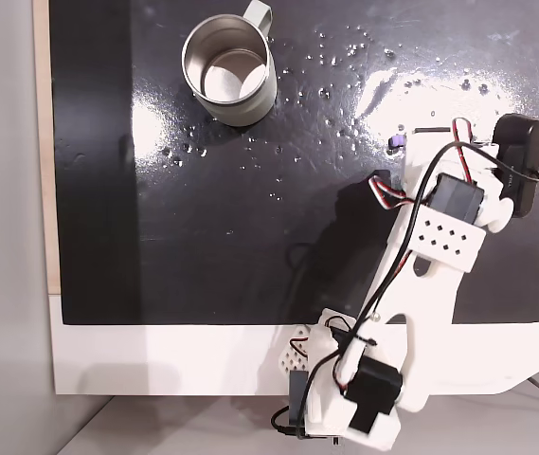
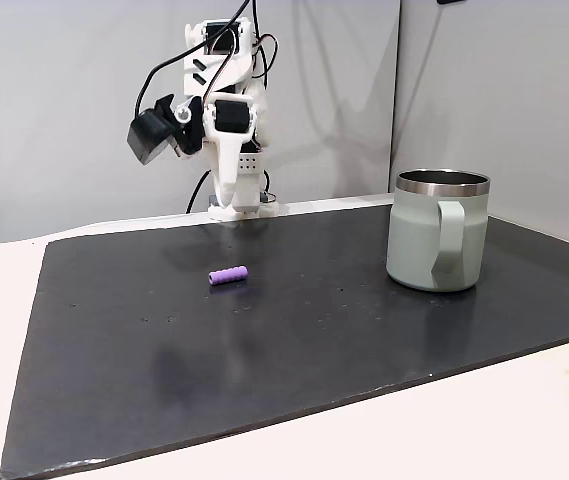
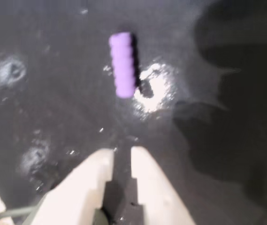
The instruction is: Grasp a pengrip and put it in the cup.
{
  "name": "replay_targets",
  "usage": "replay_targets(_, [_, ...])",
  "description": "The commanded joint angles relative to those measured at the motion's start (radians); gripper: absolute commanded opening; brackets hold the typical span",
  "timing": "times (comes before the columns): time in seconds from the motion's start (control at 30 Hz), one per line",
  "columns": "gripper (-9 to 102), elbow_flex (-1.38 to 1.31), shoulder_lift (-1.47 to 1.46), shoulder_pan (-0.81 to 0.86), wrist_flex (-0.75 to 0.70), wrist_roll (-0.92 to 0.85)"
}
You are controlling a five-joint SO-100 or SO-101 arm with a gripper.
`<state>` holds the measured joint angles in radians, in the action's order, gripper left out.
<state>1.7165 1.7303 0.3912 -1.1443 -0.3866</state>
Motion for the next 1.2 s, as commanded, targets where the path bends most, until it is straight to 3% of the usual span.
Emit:
replay_targets(0.0, [4,-0.120,-0.109,0.023,-0.025,-0.011])
replay_targets(0.23, [19,-0.201,-0.225,0.046,-0.025,-0.023])
replay_targets(0.97, [18,-0.448,-0.558,-0.005,-0.046,-0.002])
replay_targets(1.17, [4,-0.453,-0.586,-0.014,-0.046,0.008])
